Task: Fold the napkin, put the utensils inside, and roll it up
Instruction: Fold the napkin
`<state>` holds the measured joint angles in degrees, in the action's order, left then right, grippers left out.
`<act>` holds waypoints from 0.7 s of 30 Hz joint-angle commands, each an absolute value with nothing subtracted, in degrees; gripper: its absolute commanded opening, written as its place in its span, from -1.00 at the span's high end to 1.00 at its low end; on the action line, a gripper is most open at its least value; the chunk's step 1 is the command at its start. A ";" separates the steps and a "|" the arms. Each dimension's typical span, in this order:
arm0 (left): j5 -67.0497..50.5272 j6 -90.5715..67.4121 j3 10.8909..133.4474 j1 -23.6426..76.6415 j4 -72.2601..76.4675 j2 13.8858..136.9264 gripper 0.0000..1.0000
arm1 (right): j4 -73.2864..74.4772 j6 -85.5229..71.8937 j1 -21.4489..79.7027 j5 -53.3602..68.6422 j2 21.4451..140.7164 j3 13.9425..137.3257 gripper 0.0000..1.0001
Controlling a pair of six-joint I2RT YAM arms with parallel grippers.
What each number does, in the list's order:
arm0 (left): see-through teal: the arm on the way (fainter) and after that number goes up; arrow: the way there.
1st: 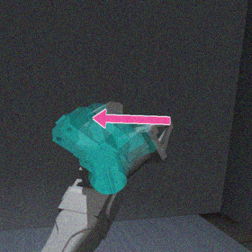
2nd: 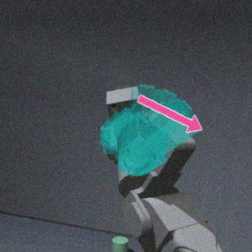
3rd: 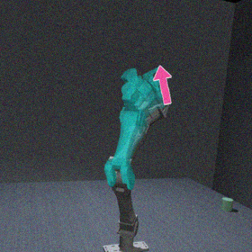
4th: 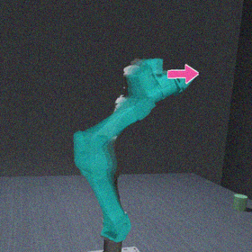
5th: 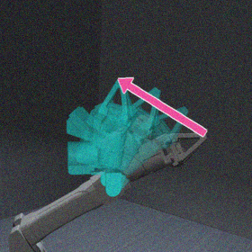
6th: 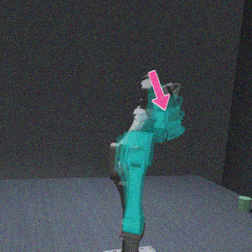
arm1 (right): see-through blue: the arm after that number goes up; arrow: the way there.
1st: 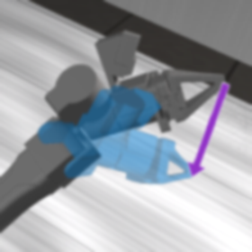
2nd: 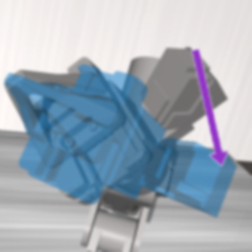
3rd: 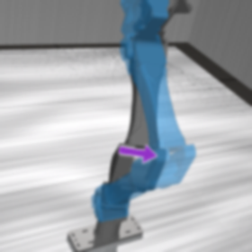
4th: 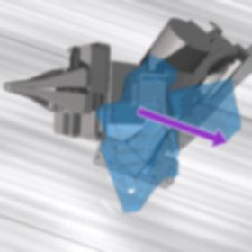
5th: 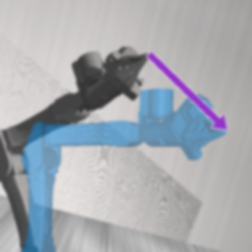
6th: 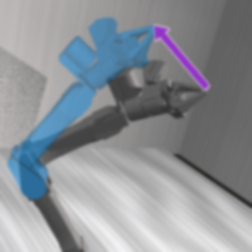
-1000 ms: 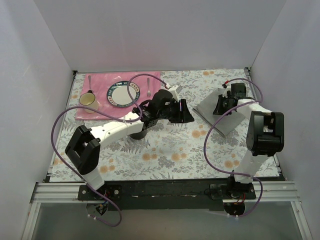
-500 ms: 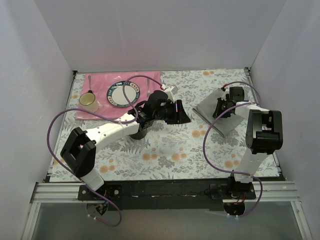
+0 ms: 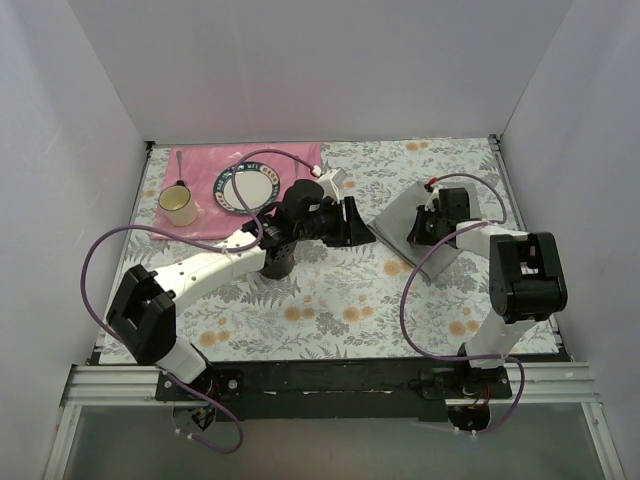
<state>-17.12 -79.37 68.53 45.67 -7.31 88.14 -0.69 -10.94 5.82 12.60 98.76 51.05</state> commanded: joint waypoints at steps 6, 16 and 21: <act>-17.67 -79.28 65.22 43.42 -7.38 82.27 0.10 | 4.05 -28.18 14.94 10.46 92.91 39.22 0.85; -17.05 -78.40 63.11 41.31 -8.44 79.45 0.08 | -2.37 -52.45 21.18 4.04 78.59 29.72 0.89; -17.23 -78.14 64.07 41.04 -9.66 79.10 0.08 | -3.77 -54.50 24.25 4.12 77.35 30.06 0.83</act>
<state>-17.15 -79.24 63.53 41.39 -8.19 82.56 -2.68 -49.32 21.85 5.52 78.87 29.93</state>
